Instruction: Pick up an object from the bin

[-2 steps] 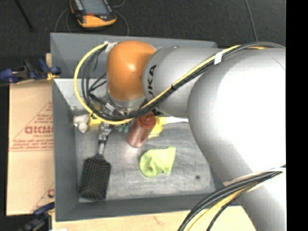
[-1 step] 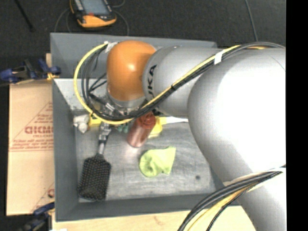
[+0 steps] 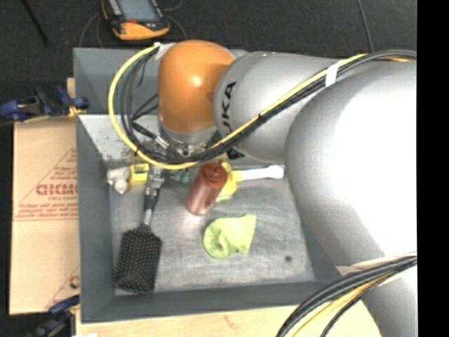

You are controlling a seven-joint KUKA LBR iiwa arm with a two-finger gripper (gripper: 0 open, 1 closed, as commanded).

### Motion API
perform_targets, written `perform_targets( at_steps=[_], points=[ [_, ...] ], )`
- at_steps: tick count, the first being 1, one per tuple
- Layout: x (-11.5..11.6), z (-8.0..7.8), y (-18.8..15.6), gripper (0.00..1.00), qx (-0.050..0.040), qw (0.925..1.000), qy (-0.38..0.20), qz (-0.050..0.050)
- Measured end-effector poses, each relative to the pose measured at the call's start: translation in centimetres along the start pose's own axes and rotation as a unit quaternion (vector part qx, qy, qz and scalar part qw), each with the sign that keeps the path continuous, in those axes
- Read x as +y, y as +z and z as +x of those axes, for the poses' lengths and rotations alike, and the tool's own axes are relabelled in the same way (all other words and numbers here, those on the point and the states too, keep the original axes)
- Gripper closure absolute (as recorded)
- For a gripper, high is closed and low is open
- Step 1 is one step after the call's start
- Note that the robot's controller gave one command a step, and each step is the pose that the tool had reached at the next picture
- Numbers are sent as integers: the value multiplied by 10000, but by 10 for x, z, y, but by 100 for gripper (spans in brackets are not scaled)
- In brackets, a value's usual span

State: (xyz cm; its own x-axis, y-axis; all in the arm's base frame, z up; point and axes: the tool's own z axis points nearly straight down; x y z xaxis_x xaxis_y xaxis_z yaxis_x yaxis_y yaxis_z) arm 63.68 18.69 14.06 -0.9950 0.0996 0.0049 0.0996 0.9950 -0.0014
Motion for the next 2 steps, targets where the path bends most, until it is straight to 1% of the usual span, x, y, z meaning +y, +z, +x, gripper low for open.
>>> perform_targets(
  at_steps=[1,2],
  points=[
    [12,12,-36,100,-75,9998,175,-32],
    [6,3,-45,100,-30,9998,215,-17]
  ],
)
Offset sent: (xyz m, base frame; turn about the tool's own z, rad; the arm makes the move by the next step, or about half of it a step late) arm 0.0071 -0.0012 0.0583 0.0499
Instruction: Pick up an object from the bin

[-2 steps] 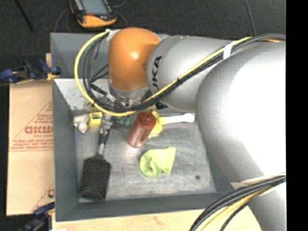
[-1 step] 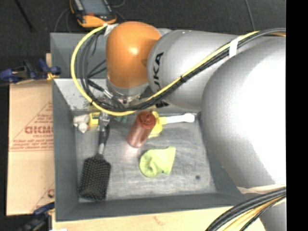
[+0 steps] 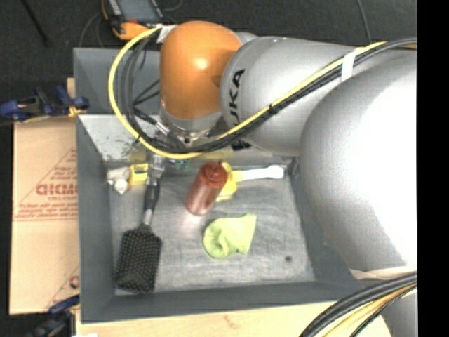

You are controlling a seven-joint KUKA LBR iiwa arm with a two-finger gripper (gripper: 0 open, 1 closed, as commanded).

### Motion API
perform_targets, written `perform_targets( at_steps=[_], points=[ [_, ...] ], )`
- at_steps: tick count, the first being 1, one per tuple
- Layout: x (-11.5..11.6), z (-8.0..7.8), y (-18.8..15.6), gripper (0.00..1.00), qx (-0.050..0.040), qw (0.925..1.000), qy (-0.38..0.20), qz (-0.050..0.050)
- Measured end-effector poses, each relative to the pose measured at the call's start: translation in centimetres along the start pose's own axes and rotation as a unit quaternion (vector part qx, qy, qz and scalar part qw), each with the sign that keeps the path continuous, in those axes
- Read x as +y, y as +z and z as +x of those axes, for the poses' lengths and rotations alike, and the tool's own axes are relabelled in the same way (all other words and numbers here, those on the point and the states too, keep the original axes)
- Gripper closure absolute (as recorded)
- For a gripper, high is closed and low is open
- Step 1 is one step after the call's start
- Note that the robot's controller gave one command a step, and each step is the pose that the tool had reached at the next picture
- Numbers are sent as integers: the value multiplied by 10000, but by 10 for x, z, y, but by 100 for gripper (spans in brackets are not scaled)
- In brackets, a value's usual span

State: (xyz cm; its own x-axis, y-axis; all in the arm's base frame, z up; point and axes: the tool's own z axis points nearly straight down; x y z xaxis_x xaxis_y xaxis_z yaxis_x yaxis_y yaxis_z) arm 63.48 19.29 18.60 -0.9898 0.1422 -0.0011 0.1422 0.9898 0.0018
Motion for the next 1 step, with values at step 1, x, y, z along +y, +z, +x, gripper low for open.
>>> perform_targets(
  at_steps=[1],
  points=[
    [-2,-6,-12,100,-27,10000,-5,-3]
  ],
)
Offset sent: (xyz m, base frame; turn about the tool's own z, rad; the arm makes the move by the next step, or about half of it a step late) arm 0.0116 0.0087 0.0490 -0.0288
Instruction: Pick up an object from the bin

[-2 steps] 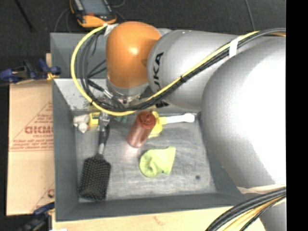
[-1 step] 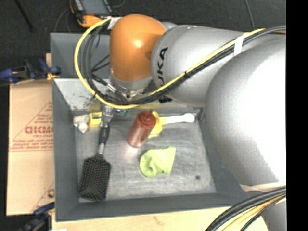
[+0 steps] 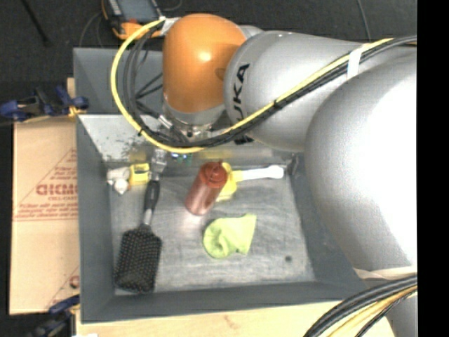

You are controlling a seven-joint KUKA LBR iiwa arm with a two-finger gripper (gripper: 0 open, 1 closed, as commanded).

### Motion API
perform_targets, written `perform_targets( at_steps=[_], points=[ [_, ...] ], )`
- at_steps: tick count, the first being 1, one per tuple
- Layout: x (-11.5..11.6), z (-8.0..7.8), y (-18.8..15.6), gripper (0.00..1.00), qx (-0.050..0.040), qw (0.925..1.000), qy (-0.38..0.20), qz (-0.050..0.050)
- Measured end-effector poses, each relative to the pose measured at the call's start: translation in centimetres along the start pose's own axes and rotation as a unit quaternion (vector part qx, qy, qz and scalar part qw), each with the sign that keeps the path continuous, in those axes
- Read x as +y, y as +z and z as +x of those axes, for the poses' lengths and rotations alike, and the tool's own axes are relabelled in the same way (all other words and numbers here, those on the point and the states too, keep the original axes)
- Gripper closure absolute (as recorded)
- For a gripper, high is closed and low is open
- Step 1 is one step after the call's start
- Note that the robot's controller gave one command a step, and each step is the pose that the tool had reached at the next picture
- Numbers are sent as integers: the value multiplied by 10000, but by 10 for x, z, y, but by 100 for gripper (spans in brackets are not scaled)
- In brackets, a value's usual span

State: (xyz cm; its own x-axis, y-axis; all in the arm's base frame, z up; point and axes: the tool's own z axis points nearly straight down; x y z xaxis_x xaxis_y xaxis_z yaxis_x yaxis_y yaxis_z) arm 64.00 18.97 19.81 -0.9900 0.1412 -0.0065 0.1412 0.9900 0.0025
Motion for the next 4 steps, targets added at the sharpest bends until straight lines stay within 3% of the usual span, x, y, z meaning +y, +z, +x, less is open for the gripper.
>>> perform_targets(
  at_steps=[1,2,3,4],
  points=[
    [12,-7,-41,0,-11,9999,-127,1],
    [12,-7,-38,0,7,9999,-128,9],
    [6,-3,-1,0,-24,9991,-414,-4],
    [1,2,19,0,4,9983,-579,6]
  ],
)
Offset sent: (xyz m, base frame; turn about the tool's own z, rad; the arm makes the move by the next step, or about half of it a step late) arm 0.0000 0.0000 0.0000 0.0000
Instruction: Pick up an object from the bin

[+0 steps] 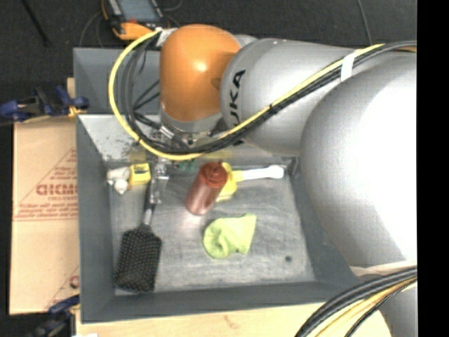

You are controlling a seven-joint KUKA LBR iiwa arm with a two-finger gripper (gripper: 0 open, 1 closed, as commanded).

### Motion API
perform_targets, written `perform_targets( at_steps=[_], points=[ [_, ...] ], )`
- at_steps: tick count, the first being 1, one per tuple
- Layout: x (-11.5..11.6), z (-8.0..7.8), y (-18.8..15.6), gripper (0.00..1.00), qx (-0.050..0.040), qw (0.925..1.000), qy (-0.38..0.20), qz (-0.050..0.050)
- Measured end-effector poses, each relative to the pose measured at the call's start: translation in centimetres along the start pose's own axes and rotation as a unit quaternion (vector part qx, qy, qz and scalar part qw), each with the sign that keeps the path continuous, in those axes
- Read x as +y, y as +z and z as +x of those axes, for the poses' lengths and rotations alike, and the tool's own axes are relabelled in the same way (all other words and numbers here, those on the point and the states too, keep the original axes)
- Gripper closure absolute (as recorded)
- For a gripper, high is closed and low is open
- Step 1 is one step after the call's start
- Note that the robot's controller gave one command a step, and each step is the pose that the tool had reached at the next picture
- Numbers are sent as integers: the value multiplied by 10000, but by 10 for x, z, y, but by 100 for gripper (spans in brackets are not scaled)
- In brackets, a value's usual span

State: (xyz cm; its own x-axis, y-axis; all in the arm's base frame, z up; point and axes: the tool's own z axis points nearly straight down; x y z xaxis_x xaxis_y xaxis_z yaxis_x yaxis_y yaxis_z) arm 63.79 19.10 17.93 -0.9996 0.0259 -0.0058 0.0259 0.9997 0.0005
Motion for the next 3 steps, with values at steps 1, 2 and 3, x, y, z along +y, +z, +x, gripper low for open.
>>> perform_targets(
  at_steps=[1,2,3],
  points=[
    [1,-8,-50,100,-4,9982,-600,-2],
    [1,-8,-49,0,6,9982,-595,-7],
    [1,-8,-49,0,6,9982,-593,-9]
  ],
)
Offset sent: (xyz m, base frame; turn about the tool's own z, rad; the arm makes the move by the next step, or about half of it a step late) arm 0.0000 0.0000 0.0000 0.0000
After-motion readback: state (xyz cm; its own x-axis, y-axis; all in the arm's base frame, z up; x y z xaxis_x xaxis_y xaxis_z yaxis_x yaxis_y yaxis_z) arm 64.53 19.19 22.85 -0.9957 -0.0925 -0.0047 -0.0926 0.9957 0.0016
